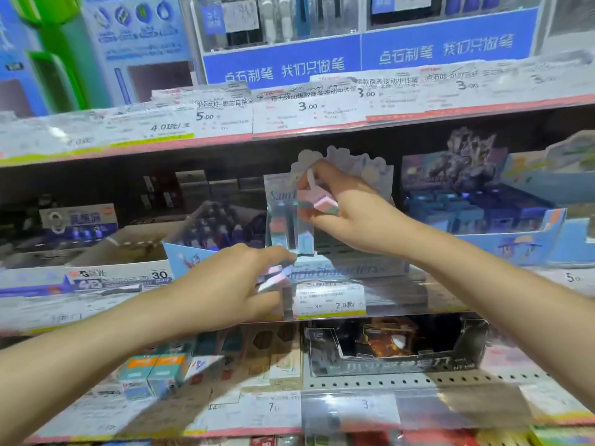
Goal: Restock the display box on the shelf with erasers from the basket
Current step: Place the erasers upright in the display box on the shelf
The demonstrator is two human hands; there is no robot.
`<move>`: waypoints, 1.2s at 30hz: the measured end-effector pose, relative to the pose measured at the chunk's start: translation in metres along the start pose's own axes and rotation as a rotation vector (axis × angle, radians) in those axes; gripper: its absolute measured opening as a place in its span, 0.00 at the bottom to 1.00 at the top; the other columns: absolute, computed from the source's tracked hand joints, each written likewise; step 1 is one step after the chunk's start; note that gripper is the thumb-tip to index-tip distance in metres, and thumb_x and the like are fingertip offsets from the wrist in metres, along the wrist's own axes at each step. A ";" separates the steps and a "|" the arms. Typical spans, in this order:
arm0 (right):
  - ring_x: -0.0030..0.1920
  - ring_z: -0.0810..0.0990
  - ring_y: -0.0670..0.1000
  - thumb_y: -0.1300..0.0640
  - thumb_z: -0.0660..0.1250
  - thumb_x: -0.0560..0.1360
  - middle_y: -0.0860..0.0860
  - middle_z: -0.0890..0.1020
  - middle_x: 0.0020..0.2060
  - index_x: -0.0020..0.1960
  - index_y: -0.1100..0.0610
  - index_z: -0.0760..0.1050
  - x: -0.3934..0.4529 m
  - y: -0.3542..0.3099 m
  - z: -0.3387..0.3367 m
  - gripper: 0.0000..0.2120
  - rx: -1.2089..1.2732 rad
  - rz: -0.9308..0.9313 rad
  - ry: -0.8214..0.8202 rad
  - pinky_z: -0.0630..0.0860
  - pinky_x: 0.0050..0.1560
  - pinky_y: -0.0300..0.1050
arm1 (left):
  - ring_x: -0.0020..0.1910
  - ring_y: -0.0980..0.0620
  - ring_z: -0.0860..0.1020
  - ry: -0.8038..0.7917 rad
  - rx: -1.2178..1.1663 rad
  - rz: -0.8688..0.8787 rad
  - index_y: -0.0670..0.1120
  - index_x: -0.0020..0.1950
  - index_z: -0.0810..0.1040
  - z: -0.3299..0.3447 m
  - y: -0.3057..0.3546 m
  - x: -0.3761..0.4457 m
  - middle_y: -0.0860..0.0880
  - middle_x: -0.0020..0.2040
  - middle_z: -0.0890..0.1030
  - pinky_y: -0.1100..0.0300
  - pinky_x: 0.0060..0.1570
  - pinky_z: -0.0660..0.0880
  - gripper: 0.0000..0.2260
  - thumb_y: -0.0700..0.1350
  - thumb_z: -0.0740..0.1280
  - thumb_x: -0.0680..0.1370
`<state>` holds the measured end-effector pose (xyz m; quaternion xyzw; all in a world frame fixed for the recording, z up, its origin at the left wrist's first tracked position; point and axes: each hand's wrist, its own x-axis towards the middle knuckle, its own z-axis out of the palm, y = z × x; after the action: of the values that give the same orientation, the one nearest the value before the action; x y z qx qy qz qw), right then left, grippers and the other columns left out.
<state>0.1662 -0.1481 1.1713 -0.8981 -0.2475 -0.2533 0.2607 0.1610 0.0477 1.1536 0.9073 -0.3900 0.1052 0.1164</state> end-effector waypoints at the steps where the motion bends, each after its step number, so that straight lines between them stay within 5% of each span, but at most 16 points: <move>1: 0.38 0.73 0.47 0.53 0.63 0.75 0.47 0.73 0.38 0.50 0.50 0.59 0.001 0.000 0.001 0.12 -0.025 -0.009 -0.007 0.72 0.38 0.45 | 0.29 0.74 0.71 0.001 -0.016 0.000 0.54 0.66 0.71 0.000 0.000 0.000 0.52 0.22 0.63 0.73 0.27 0.65 0.19 0.45 0.65 0.75; 3: 0.34 0.68 0.43 0.54 0.63 0.75 0.43 0.66 0.33 0.49 0.50 0.58 0.002 -0.002 0.002 0.13 -0.071 -0.029 -0.025 0.66 0.34 0.38 | 0.28 0.74 0.71 0.003 -0.044 0.010 0.53 0.66 0.72 0.000 -0.002 0.001 0.53 0.21 0.63 0.73 0.26 0.65 0.19 0.45 0.65 0.75; 8: 0.31 0.66 0.45 0.55 0.64 0.75 0.43 0.65 0.30 0.41 0.46 0.57 0.003 -0.001 0.000 0.15 -0.052 -0.054 -0.044 0.62 0.30 0.38 | 0.28 0.77 0.69 -0.031 -0.093 0.039 0.53 0.67 0.70 0.000 -0.006 -0.002 0.60 0.22 0.73 0.75 0.28 0.65 0.19 0.48 0.64 0.76; 10: 0.31 0.67 0.45 0.56 0.65 0.75 0.43 0.67 0.30 0.38 0.44 0.57 0.001 0.000 0.002 0.17 -0.020 -0.044 -0.034 0.63 0.31 0.40 | 0.28 0.75 0.70 -0.032 -0.085 0.043 0.54 0.67 0.70 0.000 -0.008 -0.001 0.53 0.21 0.68 0.74 0.28 0.66 0.19 0.47 0.65 0.76; 15: 0.30 0.67 0.45 0.57 0.65 0.75 0.42 0.67 0.30 0.38 0.43 0.57 -0.002 -0.001 0.003 0.18 -0.018 -0.026 -0.026 0.67 0.32 0.40 | 0.28 0.74 0.71 -0.054 -0.050 0.056 0.54 0.66 0.70 0.000 -0.012 0.001 0.54 0.23 0.64 0.73 0.28 0.65 0.19 0.47 0.65 0.75; 19: 0.31 0.68 0.46 0.57 0.65 0.74 0.43 0.68 0.30 0.38 0.45 0.58 -0.004 0.000 0.001 0.16 -0.040 -0.049 -0.062 0.66 0.34 0.40 | 0.35 0.71 0.73 -0.068 -0.020 0.079 0.57 0.64 0.69 0.002 -0.022 0.004 0.49 0.40 0.81 0.69 0.32 0.66 0.17 0.52 0.63 0.75; 25: 0.34 0.72 0.52 0.53 0.63 0.75 0.51 0.75 0.32 0.41 0.55 0.65 -0.010 0.005 0.001 0.10 -0.063 -0.082 -0.127 0.70 0.39 0.46 | 0.38 0.73 0.73 -0.121 -0.012 0.104 0.59 0.65 0.69 0.002 -0.028 0.006 0.52 0.50 0.83 0.76 0.38 0.67 0.18 0.57 0.61 0.74; 29: 0.30 0.64 0.47 0.60 0.60 0.74 0.45 0.66 0.27 0.33 0.46 0.58 -0.012 0.005 0.000 0.17 -0.047 -0.084 -0.184 0.65 0.33 0.45 | 0.41 0.61 0.79 -0.135 -0.024 0.099 0.60 0.64 0.68 0.001 -0.028 0.005 0.54 0.53 0.82 0.64 0.48 0.74 0.22 0.63 0.57 0.71; 33: 0.27 0.63 0.45 0.62 0.61 0.74 0.45 0.67 0.23 0.28 0.46 0.57 -0.009 0.002 -0.006 0.21 -0.011 0.005 -0.216 0.59 0.28 0.36 | 0.36 0.68 0.75 -0.113 -0.021 0.072 0.58 0.63 0.70 0.002 -0.027 0.006 0.51 0.49 0.83 0.71 0.37 0.68 0.17 0.55 0.62 0.74; 36: 0.26 0.68 0.42 0.59 0.62 0.76 0.46 0.69 0.21 0.29 0.52 0.66 -0.009 -0.005 -0.014 0.17 0.014 0.091 -0.233 0.64 0.29 0.31 | 0.34 0.60 0.74 -0.080 -0.057 0.080 0.50 0.56 0.76 0.000 -0.023 0.009 0.51 0.42 0.82 0.69 0.34 0.68 0.10 0.48 0.64 0.75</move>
<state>0.1520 -0.1554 1.1778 -0.9299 -0.2371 -0.1333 0.2475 0.1837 0.0570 1.1526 0.8907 -0.4333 0.0624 0.1225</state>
